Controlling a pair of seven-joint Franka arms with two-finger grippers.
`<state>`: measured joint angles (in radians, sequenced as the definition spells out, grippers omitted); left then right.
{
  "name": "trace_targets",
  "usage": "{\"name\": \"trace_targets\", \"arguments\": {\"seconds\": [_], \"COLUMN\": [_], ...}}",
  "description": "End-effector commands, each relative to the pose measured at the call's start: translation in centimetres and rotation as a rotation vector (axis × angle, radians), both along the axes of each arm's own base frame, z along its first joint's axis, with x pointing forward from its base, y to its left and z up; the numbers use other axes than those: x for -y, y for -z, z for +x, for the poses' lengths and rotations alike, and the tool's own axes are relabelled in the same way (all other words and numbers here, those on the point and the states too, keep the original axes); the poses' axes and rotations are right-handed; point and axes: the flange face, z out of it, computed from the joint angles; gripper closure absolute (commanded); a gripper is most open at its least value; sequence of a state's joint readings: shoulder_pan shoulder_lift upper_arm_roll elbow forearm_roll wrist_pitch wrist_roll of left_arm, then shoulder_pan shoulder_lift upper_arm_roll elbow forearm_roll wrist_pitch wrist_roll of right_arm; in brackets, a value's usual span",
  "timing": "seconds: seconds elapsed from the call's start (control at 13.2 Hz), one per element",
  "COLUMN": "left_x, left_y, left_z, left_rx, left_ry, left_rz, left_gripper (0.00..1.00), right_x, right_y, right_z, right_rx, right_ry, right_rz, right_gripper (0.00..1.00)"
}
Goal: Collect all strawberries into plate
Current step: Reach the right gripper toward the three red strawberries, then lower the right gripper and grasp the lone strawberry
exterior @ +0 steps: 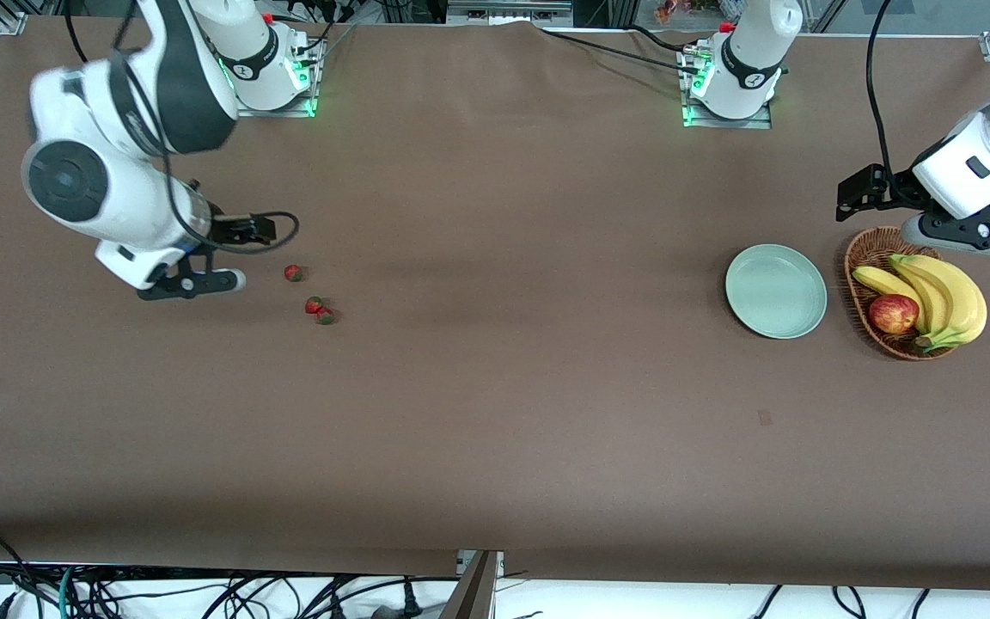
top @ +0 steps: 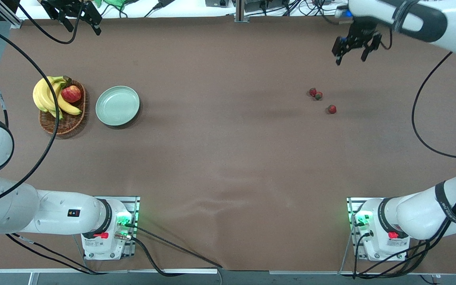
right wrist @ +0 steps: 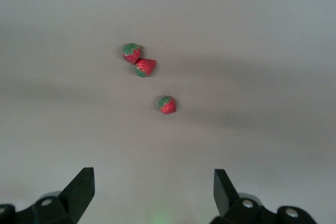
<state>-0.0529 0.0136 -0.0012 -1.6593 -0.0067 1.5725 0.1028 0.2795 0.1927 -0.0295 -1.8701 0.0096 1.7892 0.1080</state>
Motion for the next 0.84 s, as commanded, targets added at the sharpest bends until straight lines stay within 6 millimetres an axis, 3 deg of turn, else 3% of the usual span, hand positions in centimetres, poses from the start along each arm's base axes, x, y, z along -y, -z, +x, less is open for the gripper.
{"name": "trace_targets", "arguments": {"seconds": [0.0, 0.23, 0.53, 0.76], "left_x": [0.0, -0.1, 0.0, 0.1], "left_y": [-0.8, -0.8, -0.9, -0.8], "left_z": [0.3, 0.3, 0.3, 0.3], "left_rx": [0.016, 0.015, 0.017, 0.015], "left_ry": [0.005, 0.002, -0.012, -0.037], "left_rz": [-0.010, -0.010, -0.013, -0.012], "left_gripper": [0.00, 0.00, 0.00, 0.00], "right_x": [1.2, 1.9, 2.4, 2.1], "right_y": [6.7, 12.7, 18.3, 20.5], "right_z": [-4.0, -6.3, -8.4, -8.3], "right_rx": [0.017, 0.046, 0.097, 0.119], "right_ry": [0.020, 0.024, 0.023, 0.016], "right_rz": [0.016, 0.020, 0.027, 0.032], "right_gripper": [0.00, 0.00, 0.00, 0.02]}}
